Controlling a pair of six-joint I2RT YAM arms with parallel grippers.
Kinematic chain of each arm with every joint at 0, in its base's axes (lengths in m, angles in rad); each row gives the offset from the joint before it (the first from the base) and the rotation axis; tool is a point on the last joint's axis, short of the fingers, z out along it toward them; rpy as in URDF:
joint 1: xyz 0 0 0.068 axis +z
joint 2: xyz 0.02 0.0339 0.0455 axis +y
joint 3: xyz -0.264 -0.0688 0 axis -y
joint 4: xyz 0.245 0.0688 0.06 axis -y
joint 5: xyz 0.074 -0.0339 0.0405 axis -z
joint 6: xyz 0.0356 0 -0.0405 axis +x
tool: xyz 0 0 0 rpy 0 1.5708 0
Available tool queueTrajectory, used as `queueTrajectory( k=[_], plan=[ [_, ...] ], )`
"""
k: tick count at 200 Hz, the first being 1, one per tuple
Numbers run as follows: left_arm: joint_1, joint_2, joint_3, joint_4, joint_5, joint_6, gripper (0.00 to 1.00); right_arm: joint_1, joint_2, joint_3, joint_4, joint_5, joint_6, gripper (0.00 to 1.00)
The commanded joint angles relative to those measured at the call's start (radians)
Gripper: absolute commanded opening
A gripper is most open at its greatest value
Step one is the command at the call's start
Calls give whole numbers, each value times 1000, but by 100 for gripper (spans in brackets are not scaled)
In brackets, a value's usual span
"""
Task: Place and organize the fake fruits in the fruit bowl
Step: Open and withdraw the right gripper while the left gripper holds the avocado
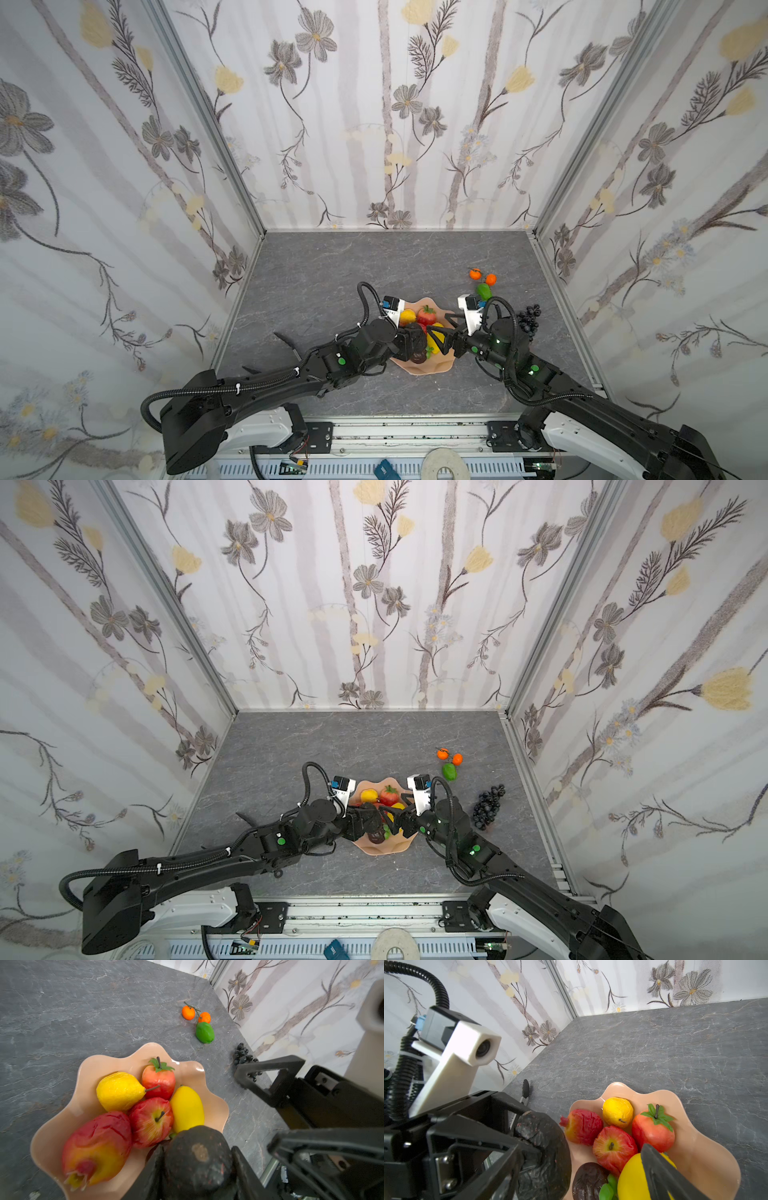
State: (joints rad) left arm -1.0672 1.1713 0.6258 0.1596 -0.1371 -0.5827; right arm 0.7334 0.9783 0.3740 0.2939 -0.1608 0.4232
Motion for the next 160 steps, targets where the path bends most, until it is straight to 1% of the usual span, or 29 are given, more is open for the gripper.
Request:
queueTrajectory(
  k=[1, 36, 94, 123, 160],
  plan=[
    [-34, -11, -33, 5, -126, 76, 36, 0, -9, -13, -15, 32, -17, 89],
    [-73, -31, -91, 77, -201, 114, 36, 0, 11, -19, -3, 17, -11, 89],
    [-80, 12, -129, 113, -256, 142, 36, 0, 10, -20, -6, 29, -14, 89],
    [-81, 27, -141, 146, -261, 156, 36, 0, 22, -21, 1, 23, -9, 89],
    [-82, 60, -152, 179, -236, 168, 37, 0, 20, -20, -1, 23, -9, 89]
  ],
)
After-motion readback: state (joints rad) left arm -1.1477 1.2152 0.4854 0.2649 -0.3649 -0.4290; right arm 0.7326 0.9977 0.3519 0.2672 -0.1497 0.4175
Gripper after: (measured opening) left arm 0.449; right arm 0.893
